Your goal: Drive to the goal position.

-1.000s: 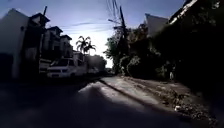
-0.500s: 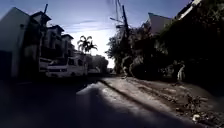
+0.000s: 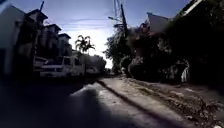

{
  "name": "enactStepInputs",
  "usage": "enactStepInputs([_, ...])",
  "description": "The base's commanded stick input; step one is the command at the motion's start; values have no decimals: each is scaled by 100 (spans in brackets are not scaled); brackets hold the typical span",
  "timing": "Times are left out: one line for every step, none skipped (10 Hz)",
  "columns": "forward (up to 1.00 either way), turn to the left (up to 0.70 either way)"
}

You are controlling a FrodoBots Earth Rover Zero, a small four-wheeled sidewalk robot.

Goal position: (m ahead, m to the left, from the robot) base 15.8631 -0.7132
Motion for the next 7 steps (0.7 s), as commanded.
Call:
enactStepInputs([70,0])
enactStepInputs([70,0])
enactStepInputs([70,0])
enactStepInputs([70,0])
enactStepInputs([70,0])
enactStepInputs([70,0])
enactStepInputs([70,0])
